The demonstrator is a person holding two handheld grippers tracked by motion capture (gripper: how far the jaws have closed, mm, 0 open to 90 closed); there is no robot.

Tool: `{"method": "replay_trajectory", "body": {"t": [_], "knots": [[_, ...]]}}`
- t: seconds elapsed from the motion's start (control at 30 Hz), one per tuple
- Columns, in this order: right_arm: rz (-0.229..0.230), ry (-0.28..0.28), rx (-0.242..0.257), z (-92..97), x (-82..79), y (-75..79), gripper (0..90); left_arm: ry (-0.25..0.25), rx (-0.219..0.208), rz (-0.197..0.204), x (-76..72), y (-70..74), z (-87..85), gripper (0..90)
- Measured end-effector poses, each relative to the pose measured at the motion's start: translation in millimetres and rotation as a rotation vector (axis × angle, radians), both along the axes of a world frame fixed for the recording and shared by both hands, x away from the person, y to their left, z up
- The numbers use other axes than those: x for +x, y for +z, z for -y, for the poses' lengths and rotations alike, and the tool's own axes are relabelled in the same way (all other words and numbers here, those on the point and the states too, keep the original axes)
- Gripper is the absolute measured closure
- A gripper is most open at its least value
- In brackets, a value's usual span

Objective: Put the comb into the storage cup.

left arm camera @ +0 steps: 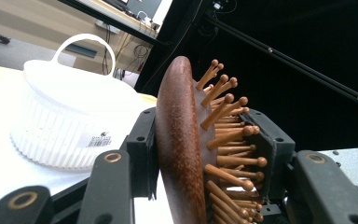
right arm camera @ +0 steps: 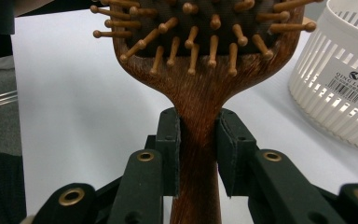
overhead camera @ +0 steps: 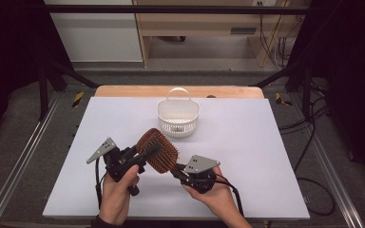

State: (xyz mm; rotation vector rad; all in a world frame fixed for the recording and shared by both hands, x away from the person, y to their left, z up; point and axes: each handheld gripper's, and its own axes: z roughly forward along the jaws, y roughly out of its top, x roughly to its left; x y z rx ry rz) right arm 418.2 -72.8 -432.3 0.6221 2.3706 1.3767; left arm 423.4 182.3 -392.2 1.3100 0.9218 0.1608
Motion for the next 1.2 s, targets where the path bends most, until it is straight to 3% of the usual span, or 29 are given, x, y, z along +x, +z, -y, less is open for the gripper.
{"method": "replay_trajectory", "body": {"t": [0.83,1.2], "knots": [[-0.026,0.011,0.008,-1.4,1.0,-2.2,70.9,-0.01,-0.033,-0.019,0.4,-1.8,-0.5,51.4],[-0.044,0.0,0.032,-0.7,2.5,-3.1,58.0,0.0,-0.049,-0.031,2.1,-3.9,-4.2,51.6]]}}
